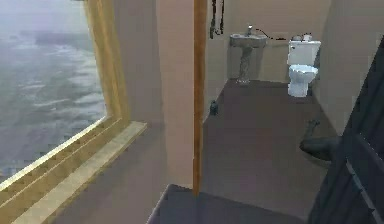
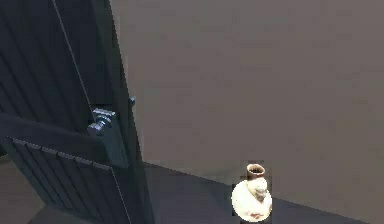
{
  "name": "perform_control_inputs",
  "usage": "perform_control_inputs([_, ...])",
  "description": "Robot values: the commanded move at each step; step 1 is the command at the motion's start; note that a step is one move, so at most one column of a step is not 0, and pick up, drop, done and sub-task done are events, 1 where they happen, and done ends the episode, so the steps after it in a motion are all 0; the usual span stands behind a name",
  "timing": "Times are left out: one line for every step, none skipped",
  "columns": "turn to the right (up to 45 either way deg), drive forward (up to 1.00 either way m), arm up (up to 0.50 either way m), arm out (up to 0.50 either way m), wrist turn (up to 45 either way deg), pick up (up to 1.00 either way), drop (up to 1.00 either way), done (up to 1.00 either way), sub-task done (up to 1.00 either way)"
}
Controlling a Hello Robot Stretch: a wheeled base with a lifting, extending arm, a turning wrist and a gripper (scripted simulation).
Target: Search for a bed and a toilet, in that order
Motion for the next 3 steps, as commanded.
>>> perform_control_inputs([21.0, 0.0, 0.0, 0.0, 0.0, 0.0, 0.0, 0.0, 0.0])
perform_control_inputs([3.0, 0.0, 0.0, 0.0, 0.0, 0.0, 0.0, 0.0, 0.0])
perform_control_inputs([0.0, 1.0, 0.0, 0.0, 0.0, 0.0, 0.0, 0.0, 0.0])
